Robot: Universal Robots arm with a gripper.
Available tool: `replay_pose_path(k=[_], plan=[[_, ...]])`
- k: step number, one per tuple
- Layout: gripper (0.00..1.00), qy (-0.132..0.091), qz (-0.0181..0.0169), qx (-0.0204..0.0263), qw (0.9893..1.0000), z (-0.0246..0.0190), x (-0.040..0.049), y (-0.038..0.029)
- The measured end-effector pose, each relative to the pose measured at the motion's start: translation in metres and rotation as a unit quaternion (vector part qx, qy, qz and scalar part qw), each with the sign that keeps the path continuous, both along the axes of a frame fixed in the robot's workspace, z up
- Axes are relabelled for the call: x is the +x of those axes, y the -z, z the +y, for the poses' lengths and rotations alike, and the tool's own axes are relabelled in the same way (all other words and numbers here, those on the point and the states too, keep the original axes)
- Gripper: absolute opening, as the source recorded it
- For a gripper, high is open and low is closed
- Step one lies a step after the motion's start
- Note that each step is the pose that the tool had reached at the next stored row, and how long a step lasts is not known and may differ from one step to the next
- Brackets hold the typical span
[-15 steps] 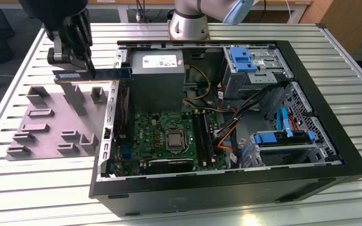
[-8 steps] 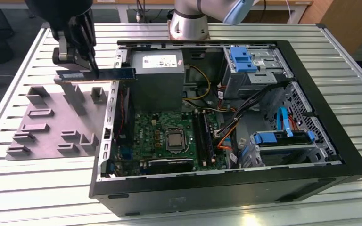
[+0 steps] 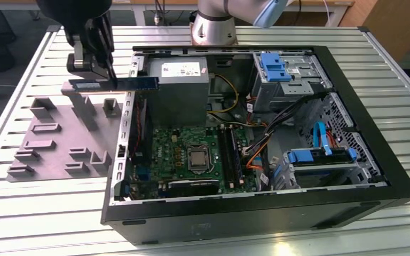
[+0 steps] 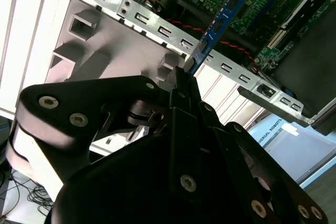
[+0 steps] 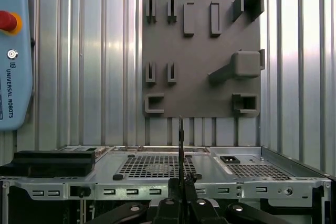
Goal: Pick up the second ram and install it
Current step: 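Pick up the second ram and move it above second insertion slot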
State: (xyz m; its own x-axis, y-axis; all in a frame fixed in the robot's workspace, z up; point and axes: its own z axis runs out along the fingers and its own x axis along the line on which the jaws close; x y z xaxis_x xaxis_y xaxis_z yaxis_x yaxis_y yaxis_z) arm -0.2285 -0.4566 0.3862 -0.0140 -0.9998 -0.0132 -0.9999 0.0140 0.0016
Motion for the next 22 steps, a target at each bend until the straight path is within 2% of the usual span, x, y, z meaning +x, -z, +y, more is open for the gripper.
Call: replay_pose_path(k=[22], plan=[[0.14,0.0,0.0,0.0,1.0,0.0,0.0227,0.0]])
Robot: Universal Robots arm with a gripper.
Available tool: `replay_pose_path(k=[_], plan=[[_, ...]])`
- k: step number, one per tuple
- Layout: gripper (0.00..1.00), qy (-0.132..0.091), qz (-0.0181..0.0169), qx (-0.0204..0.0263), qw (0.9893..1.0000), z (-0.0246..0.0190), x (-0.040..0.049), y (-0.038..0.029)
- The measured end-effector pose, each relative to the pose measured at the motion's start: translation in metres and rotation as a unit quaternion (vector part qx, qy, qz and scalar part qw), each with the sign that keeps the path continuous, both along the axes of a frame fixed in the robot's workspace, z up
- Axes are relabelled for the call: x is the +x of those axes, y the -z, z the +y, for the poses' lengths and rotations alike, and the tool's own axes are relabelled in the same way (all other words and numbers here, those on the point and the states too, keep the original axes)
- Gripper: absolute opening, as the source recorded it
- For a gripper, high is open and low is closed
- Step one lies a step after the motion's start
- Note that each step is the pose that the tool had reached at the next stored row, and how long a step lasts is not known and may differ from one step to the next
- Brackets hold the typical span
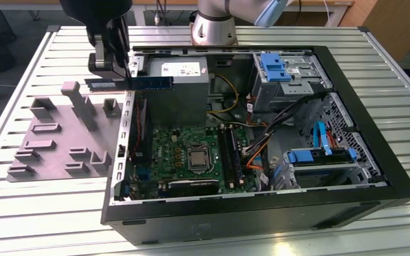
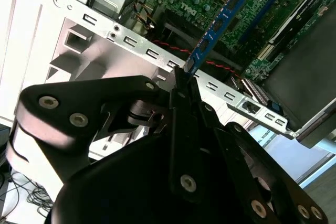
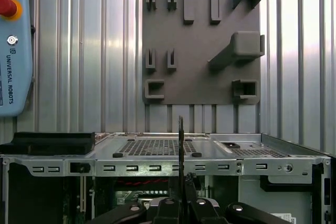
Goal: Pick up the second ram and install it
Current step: 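Pick up the second ram and move it above second insertion slot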
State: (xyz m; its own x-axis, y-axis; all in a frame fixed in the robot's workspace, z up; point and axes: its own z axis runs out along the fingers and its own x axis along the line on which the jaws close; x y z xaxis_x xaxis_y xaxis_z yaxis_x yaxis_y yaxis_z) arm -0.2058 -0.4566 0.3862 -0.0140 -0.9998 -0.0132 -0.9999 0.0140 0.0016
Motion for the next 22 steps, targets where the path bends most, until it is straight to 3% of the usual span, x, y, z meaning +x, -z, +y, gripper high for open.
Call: replay_pose_path(k=[22], plan=[[0.14,0.0,0.0,0.0,1.0,0.0,0.0208,0.0]])
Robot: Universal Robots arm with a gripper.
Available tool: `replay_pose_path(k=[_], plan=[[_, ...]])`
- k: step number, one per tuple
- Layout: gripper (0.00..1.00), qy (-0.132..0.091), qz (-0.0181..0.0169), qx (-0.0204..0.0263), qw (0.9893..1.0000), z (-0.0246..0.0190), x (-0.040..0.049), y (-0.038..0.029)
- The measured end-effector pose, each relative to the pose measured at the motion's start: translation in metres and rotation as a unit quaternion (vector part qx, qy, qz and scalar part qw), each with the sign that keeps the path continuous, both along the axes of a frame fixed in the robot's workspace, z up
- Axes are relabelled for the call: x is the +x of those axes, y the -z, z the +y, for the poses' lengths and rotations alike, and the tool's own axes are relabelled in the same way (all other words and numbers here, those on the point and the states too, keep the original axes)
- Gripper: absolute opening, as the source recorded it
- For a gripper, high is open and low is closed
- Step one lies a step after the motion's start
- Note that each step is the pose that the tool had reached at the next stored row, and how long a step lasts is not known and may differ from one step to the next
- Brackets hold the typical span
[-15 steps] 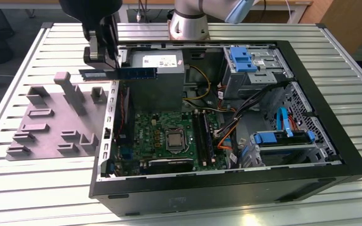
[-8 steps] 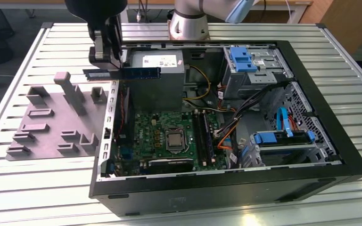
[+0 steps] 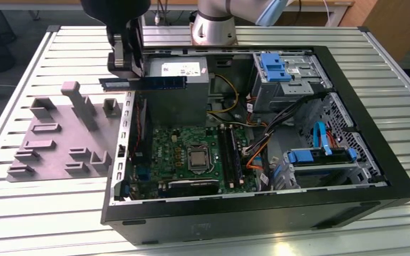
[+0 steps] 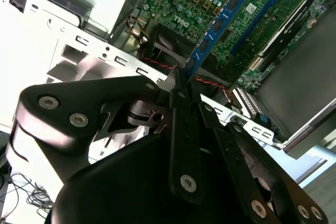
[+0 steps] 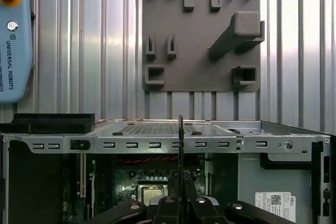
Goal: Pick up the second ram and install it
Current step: 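Pick up the second ram and move it above second insertion slot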
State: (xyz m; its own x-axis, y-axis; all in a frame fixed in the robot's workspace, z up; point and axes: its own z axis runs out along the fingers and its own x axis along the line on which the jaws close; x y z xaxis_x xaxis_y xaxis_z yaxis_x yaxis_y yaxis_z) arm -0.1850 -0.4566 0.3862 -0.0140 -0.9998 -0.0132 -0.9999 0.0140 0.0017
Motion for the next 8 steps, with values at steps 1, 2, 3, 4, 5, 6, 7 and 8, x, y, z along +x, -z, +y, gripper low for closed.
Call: replay_pose_path(k=[1,2,3,4,5,6,7,8], plan=[[0.14,0.0,0.0,0.0,1.0,0.0,0.0009,0.0],[0.14,0.0,0.0,0.0,1.0,0.0,0.0018,0.0],[0.14,0.0,0.0,0.0,1.0,0.0,0.0027,0.0],[0.14,0.0,0.0,0.0,1.0,0.0,0.0035,0.0],[0.14,0.0,0.0,0.0,1.0,0.0,0.0044,0.0],[0.14,0.0,0.0,0.0,1.0,0.0,0.0053,0.0],[0.14,0.0,0.0,0.0,1.0,0.0,0.0062,0.0],[0.14,0.0,0.0,0.0,1.0,0.0,0.0071,0.0]])
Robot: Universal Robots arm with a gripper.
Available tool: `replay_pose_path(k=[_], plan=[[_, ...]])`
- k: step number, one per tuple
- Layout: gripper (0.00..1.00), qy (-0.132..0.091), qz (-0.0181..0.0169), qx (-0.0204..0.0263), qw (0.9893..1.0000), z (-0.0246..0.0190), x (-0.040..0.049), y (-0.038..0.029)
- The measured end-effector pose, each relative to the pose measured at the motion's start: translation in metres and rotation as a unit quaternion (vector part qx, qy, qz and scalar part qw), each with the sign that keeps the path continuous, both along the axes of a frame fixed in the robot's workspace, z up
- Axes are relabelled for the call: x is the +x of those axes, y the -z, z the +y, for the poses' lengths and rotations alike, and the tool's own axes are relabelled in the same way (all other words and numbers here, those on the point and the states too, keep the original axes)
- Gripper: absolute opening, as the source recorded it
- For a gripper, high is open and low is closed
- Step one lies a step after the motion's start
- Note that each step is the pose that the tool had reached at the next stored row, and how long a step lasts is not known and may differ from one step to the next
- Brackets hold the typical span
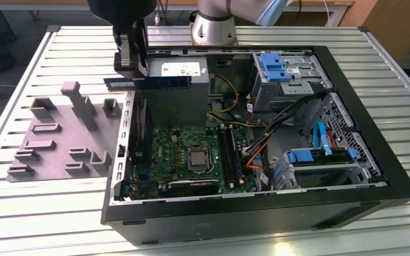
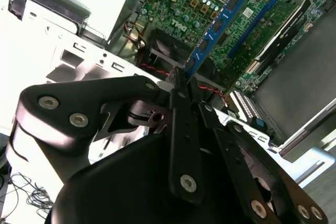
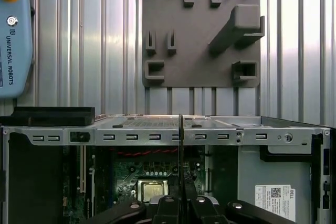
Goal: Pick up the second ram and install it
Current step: 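Pick up the second ram and move it above second insertion slot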
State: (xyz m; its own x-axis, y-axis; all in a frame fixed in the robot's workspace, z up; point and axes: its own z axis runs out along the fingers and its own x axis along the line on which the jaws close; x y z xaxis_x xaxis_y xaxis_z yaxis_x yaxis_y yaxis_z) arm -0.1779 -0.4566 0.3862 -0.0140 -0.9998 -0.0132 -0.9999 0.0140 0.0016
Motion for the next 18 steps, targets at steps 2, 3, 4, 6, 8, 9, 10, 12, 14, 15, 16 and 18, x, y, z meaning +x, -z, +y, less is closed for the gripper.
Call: replay_pose_path(k=[2,3,4,6,8,9,10,12,14,15,16,18], plan=[[0.14,0.0,0.0,0.0,1.0,0.0,0.0018,0.0],[0.14,0.0,0.0,0.0,1.0,0.0,0.0026,0.0],[0.14,0.0,0.0,0.0,1.0,0.0,0.0036,0.0],[0.14,0.0,0.0,0.0,1.0,0.0,0.0054,0.0],[0.14,0.0,0.0,0.0,1.0,0.0,0.0075,0.0],[0.14,0.0,0.0,0.0,1.0,0.0,0.0088,0.0],[0.14,0.0,0.0,0.0,1.0,0.0,0.0104,0.0],[0.14,0.0,0.0,0.0,1.0,0.0,0.0142,0.0001],[0.14,0.001,0.0,-0.0001,1.0,0.0,0.0176,0.0003],[0.14,0.002,0.0,0.0,1.0,0.0,0.0192,0.0004],[0.14,0.002,0.0,0.0,1.0,0.0,0.021,0.0005],[0.14,0.002,0.0,-0.0001,1.0,0.0,0.0242,0.0005]])
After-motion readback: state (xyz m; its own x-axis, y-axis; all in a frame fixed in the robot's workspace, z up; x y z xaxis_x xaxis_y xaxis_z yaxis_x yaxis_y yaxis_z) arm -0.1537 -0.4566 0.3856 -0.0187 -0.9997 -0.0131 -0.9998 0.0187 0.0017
